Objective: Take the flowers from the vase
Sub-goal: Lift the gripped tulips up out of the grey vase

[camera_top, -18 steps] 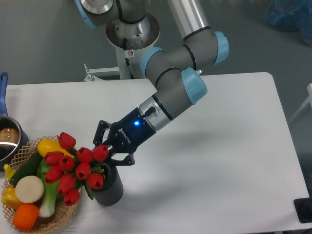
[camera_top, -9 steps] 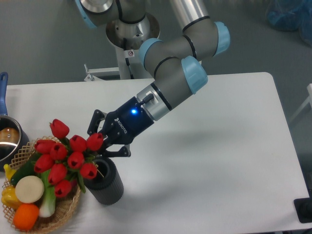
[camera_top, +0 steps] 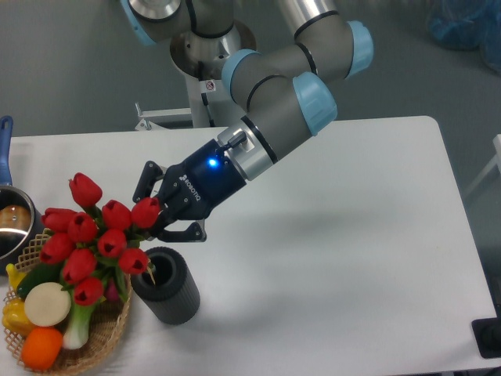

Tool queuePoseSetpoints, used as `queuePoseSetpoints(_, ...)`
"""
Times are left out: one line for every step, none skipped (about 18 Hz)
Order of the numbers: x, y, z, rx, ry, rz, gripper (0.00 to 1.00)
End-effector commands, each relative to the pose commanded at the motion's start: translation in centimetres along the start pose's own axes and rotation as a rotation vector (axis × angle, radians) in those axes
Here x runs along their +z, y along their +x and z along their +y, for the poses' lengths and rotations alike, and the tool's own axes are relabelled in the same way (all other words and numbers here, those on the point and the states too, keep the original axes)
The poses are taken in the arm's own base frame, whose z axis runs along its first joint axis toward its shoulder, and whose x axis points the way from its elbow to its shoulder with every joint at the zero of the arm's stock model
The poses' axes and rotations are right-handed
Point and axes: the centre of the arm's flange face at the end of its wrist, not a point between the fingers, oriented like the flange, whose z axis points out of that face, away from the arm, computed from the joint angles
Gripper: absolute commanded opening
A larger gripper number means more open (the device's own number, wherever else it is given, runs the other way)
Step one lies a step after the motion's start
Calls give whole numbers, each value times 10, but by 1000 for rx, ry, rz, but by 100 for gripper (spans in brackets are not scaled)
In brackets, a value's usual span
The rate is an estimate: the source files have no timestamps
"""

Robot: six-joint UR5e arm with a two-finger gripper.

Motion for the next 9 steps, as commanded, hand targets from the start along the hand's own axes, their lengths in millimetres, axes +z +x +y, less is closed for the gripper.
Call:
queuePoseSetpoints(-2,-1,-3,-1,9,0,0)
queuePoseSetpoints(-5,-1,-6,-6,22,4,0)
queuePoseSetpoints(-13,-5,-8,-19,32,-6,0)
queuePoseSetpoints(-17,-7,-12,-31,40,-9,0)
queuePoseSetpoints(-20,-8,-15,-44,47,-9,0)
queuePoseSetpoints(-26,-10,-17,-57,53,-17,0)
queuePoseSetpoints(-30,-12,-19,-67,59,-20,0)
queuePoseSetpoints(-32,-13,-20,-73,63,-21,0)
queuePoseSetpoints(-35,-14,-20,-76,68,-24,0)
